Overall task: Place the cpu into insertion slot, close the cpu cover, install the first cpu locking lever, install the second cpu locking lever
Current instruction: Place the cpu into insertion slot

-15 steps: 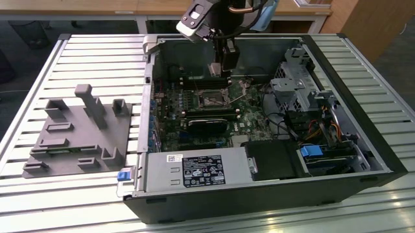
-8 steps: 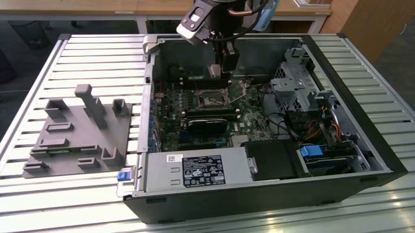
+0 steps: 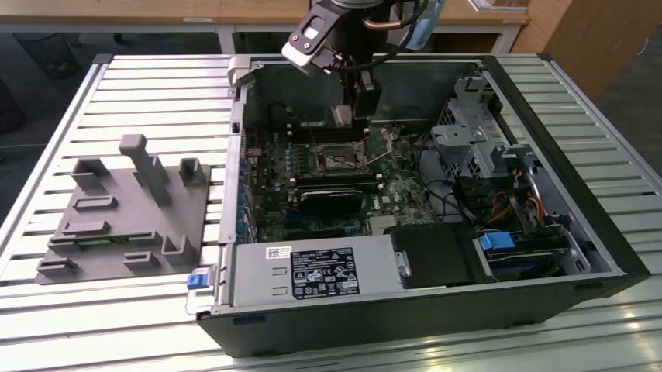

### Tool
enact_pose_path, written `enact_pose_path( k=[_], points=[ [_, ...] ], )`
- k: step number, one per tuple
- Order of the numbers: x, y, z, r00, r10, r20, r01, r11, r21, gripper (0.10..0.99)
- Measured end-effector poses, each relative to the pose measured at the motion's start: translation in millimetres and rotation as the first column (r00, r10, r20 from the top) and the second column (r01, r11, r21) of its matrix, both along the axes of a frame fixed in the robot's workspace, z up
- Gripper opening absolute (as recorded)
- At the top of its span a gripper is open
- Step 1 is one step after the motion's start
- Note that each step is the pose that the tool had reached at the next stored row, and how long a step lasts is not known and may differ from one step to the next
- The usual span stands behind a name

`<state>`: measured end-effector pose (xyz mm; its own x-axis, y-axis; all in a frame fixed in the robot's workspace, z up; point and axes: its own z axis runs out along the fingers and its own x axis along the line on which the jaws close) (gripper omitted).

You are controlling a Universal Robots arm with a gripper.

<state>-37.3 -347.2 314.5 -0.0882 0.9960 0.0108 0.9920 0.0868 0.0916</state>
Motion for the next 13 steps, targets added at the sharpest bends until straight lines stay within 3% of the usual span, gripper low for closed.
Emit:
enact_pose_path(
  k=[13],
  points=[
    [0.0, 0.0, -4.1, 1.0000, 0.000, 0.0000, 0.000, 1.0000, 0.000, 0.537]
  ],
)
